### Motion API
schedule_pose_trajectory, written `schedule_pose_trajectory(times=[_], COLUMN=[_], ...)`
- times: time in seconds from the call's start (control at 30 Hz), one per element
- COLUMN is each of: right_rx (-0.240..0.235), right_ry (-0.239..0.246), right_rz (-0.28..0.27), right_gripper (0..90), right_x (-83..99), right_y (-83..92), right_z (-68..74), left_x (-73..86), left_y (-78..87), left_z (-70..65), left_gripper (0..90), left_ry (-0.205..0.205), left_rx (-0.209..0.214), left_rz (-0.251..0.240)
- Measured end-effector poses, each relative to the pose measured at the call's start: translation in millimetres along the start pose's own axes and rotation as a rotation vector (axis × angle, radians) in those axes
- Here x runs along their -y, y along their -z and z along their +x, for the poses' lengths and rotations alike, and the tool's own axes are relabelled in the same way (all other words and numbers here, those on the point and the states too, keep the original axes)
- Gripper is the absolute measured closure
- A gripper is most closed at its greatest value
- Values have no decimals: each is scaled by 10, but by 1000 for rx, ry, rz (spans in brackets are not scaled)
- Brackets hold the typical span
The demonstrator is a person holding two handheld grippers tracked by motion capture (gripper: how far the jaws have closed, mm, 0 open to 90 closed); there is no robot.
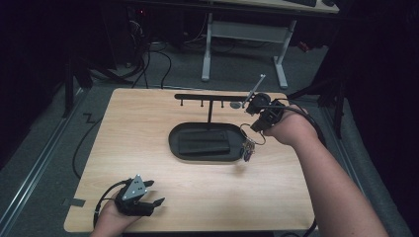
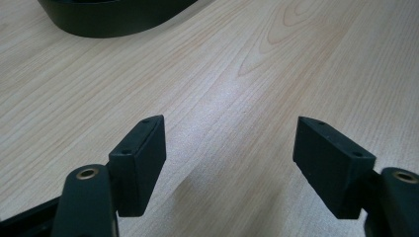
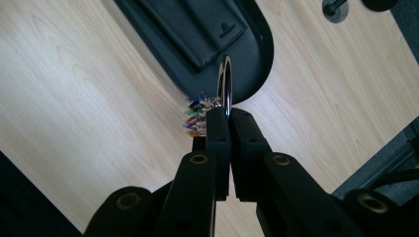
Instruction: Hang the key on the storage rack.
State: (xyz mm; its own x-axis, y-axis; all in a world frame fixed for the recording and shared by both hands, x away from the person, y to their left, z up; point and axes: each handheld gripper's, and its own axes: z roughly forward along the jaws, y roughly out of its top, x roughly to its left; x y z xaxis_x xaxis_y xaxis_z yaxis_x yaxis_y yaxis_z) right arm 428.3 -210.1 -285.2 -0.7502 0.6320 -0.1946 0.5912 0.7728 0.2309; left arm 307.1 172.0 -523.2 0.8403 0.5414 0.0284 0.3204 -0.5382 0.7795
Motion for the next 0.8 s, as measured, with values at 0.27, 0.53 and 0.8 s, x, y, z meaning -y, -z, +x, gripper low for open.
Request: schedule_pose_trajectory(times=[0.27,0.53,0.8], right_rx=[4,0,-3], right_ry=[-6,-22,-52], right_rz=[4,0,-14], right_gripper=[880,881,881], right_x=[-102,-215,-278], right_y=[-54,-145,-179], right_z=[-51,-204,-351], left_x=[24,106,154], left_y=[26,144,196], left_z=[0,27,24], left_gripper=[293,286,286], left_ry=[1,27,35], left_rx=[-8,-39,-52], left_rz=[3,-11,-9])
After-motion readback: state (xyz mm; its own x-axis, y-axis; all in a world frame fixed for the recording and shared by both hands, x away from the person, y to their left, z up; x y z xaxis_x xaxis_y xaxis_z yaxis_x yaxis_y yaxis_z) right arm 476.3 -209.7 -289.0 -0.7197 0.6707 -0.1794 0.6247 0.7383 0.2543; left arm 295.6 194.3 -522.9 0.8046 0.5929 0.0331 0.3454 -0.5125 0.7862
